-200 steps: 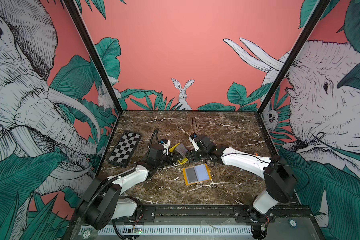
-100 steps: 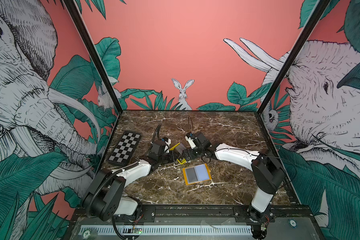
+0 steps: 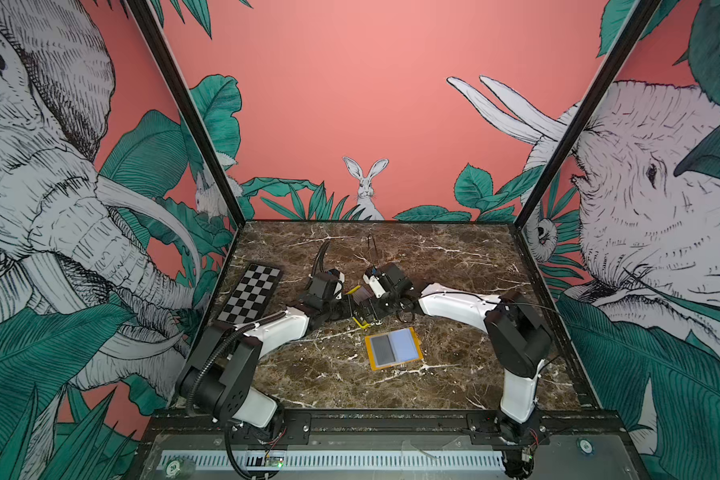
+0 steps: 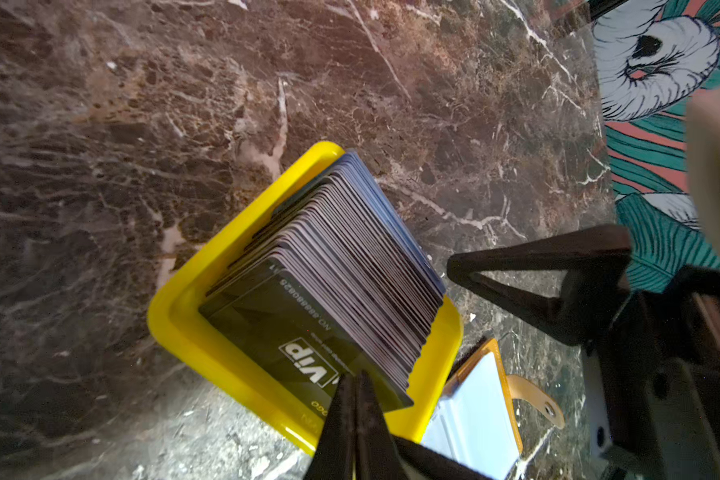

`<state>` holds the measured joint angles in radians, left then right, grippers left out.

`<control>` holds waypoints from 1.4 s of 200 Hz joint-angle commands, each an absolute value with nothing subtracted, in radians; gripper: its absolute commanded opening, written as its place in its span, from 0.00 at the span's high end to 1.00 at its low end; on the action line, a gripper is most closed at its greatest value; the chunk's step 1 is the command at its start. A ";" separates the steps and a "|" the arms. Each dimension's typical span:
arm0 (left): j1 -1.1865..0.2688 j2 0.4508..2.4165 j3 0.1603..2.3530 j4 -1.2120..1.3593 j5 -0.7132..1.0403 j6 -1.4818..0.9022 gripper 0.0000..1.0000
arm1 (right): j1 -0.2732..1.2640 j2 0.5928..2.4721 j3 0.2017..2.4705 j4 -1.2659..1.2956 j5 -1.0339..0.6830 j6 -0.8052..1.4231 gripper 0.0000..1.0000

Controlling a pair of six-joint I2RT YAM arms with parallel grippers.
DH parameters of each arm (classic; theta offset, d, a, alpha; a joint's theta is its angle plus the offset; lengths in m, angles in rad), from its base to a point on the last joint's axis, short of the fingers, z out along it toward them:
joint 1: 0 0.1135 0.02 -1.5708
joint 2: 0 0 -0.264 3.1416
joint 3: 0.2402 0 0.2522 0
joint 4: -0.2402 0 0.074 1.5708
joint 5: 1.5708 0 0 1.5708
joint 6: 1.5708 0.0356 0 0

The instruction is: Put the credit cards into the card holder

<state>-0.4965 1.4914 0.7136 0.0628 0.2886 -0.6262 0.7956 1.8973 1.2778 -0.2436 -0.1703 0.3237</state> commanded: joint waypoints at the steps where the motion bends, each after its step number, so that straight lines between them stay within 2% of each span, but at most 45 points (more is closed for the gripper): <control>1: -0.492 1.505 0.742 0.028 0.261 -0.621 0.97 | 0.791 1.908 1.292 -0.231 -0.171 0.317 0.07; 16: -0.492 1.520 0.752 0.014 0.260 -0.629 1.00 | 0.790 1.914 1.295 -0.233 -0.169 0.317 0.07; 131: -0.492 1.548 0.750 -0.017 0.252 -0.646 1.00 | 0.790 1.959 1.305 -0.224 -0.117 0.325 0.09; 280: -0.492 1.555 0.747 -0.017 0.265 -0.638 1.00 | 0.760 1.877 1.305 -0.255 -0.083 0.315 0.10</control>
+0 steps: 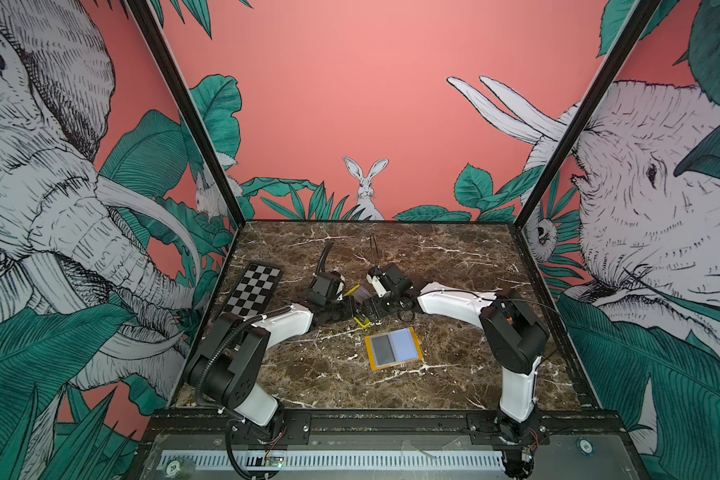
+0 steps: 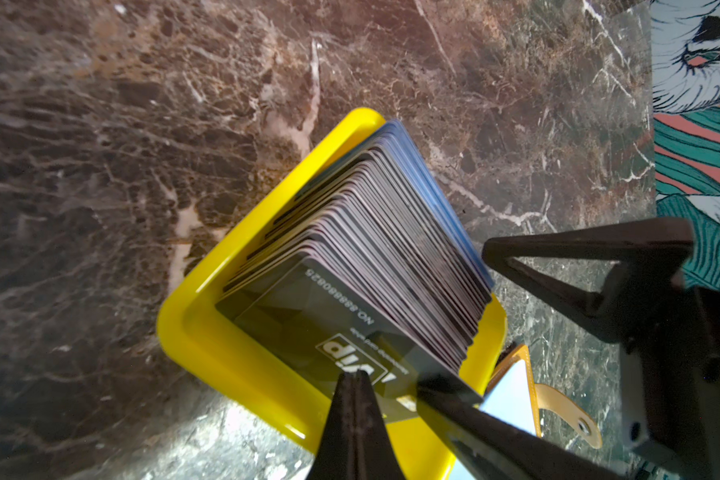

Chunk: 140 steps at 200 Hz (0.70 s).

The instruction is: Put the credit cards into the card holder

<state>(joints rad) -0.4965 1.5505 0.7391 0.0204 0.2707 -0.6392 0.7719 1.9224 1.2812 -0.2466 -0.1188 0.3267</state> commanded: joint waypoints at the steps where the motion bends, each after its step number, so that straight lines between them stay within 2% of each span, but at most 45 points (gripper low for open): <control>1: -0.492 1.555 0.747 -0.017 0.265 -0.638 1.00 | 0.761 1.877 1.305 -0.255 -0.082 0.314 0.10; 97: -0.492 1.590 0.755 0.007 0.296 -0.643 1.00 | 0.760 1.833 1.285 -0.259 -0.054 0.324 0.11; 140: -0.492 1.607 0.761 0.021 0.311 -0.650 0.95 | 0.761 1.769 1.240 -0.250 -0.080 0.351 0.12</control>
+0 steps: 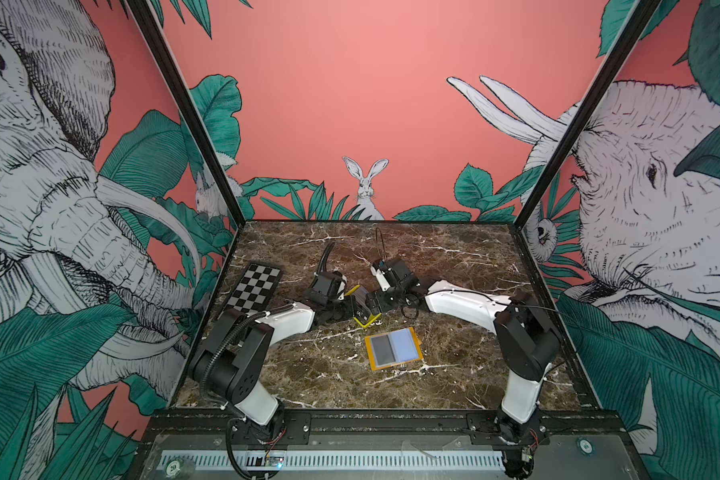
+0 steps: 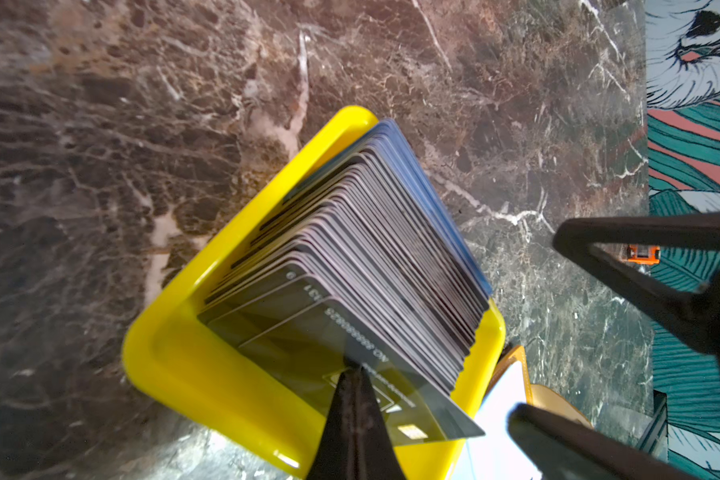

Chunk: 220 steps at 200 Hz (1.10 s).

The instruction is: Put the credit cards into the card holder

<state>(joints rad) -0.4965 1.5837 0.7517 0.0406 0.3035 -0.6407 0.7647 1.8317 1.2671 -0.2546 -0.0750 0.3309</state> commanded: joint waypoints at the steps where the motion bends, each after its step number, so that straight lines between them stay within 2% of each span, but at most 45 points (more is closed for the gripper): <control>1: -0.492 1.607 0.761 0.021 0.311 -0.650 0.95 | 0.761 1.768 1.240 -0.249 -0.081 0.353 0.12; 21: -0.492 1.609 0.761 0.027 0.311 -0.653 0.94 | 0.762 1.741 1.220 -0.240 -0.122 0.375 0.18; 72: -0.492 1.608 0.750 0.040 0.319 -0.656 0.94 | 0.761 1.759 1.209 -0.214 -0.273 0.471 0.55; 100: -0.492 1.599 0.744 0.040 0.318 -0.655 0.94 | 0.762 1.788 1.215 -0.199 -0.305 0.495 0.68; 145: -0.492 1.595 0.742 0.038 0.316 -0.653 0.94 | 0.769 1.820 1.231 -0.218 -0.326 0.497 0.76; 220: -0.492 1.596 0.737 0.049 0.322 -0.657 0.94 | 0.781 1.842 1.247 -0.250 -0.301 0.490 0.81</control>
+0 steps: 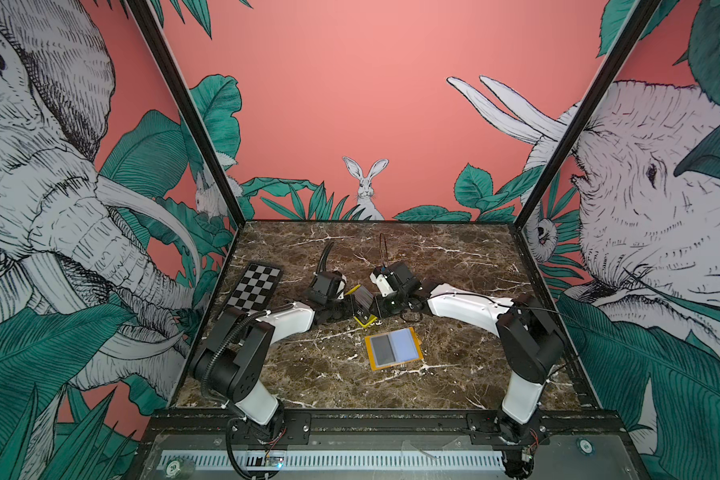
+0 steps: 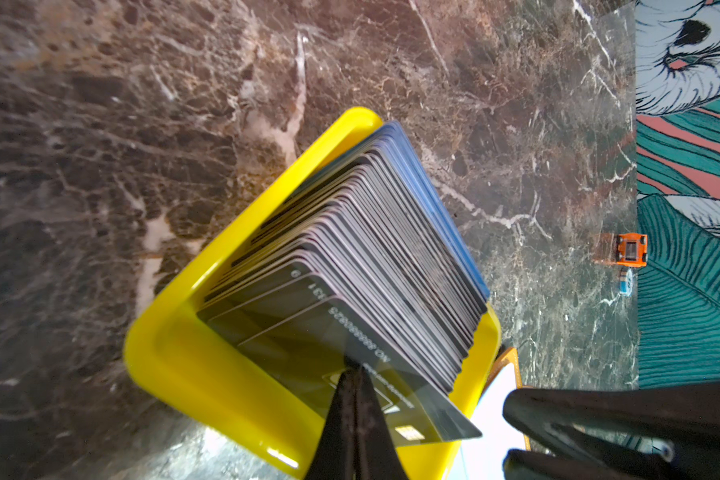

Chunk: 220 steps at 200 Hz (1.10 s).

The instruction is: Put the credit cards into the card holder

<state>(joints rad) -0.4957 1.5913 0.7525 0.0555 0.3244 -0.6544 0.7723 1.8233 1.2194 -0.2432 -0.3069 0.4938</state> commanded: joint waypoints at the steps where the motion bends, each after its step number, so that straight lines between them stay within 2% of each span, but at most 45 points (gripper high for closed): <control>1: -0.492 1.596 0.736 0.050 0.322 -0.656 0.94 | 0.781 1.842 1.248 -0.251 -0.301 0.489 0.81; 124: -0.492 1.598 0.734 0.056 0.324 -0.658 0.94 | 0.807 1.868 1.281 -0.270 -0.302 0.480 0.89; 220: -0.492 1.587 0.731 0.058 0.328 -0.663 0.94 | 0.829 1.890 1.305 -0.288 -0.289 0.471 0.90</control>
<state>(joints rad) -0.4953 1.5913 0.7509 0.0597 0.3244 -0.6582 0.8131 1.8706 1.2766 -0.2840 -0.2955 0.4854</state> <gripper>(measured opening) 0.060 0.102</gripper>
